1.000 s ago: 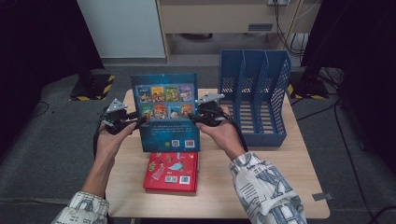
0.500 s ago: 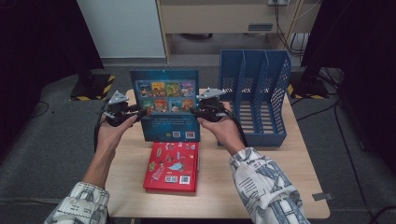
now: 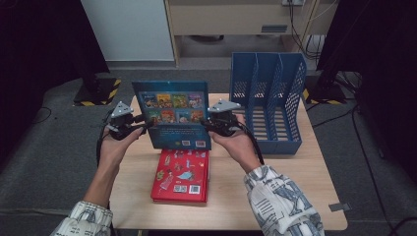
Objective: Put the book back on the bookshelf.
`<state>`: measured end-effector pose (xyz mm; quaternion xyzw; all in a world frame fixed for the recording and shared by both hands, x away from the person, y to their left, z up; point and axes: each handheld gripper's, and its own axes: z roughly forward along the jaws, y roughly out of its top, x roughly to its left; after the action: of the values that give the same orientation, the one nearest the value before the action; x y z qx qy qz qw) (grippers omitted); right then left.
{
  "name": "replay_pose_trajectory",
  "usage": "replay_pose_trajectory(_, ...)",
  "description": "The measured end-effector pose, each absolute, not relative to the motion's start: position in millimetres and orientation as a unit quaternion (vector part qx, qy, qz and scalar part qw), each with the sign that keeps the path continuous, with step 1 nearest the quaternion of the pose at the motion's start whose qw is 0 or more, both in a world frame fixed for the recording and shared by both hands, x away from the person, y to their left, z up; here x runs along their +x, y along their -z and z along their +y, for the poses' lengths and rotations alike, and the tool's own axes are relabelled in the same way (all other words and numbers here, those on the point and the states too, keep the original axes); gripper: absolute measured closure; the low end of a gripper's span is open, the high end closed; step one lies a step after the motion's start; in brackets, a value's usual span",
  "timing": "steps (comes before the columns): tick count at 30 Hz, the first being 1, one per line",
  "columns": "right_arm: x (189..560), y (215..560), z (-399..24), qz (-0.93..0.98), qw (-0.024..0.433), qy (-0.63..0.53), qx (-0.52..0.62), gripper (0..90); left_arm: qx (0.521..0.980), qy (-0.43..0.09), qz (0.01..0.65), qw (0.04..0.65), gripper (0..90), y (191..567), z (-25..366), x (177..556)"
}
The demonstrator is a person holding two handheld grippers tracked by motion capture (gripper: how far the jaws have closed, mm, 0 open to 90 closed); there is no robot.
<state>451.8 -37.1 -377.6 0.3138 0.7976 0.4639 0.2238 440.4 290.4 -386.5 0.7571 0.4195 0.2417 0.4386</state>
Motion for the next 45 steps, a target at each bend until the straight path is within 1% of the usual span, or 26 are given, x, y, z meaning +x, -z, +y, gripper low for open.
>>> replay_pose_trajectory(8, 437.8, 377.8, -40.6, 0.797, 0.209, -0.48, 0.302, 63.3, 0.755, -0.236, 0.412, 0.452, 47.0, 388.9, 291.0, 438.7)
replay_pose_trajectory(13, 433.9, 378.4, -42.5, 0.793, 0.192, -0.496, 0.297, 66.3, 0.753, -0.222, 0.406, 0.468, 39.6, 390.5, 291.1, 442.7)
replay_pose_trajectory(21, 422.0, 378.1, -42.0, 0.798, 0.18, -0.502, 0.281, 67.8, 0.751, -0.212, 0.4, 0.48, 33.0, 392.0, 290.0, 445.9)
replay_pose_trajectory(24, 418.7, 377.2, -41.1, 0.799, 0.181, -0.503, 0.276, 70.4, 0.752, -0.211, 0.395, 0.483, 31.1, 392.7, 289.2, 448.1)
replay_pose_trajectory(28, 418.7, 376.8, -39.7, 0.796, 0.171, -0.517, 0.265, 68.3, 0.752, -0.207, 0.389, 0.49, 28.1, 393.9, 288.6, 449.9)
replay_pose_trajectory(31, 418.2, 376.2, -38.2, 0.794, 0.167, -0.523, 0.261, 73.4, 0.756, -0.205, 0.381, 0.491, 26.5, 394.1, 289.6, 449.7)
replay_pose_trajectory(37, 413.2, 374.9, -35.8, 0.798, 0.161, -0.525, 0.248, 75.9, 0.759, -0.201, 0.372, 0.495, 19.3, 395.5, 287.1, 450.9)
replay_pose_trajectory(40, 411.5, 374.1, -33.7, 0.799, 0.165, -0.523, 0.246, 75.2, 0.759, -0.2, 0.372, 0.496, 18.2, 395.5, 286.5, 451.0)
replay_pose_trajectory(45, 412.2, 370.3, -25.1, 0.803, 0.159, -0.524, 0.236, 63.9, 0.759, -0.199, 0.373, 0.495, 18.2, 395.4, 286.5, 450.8)
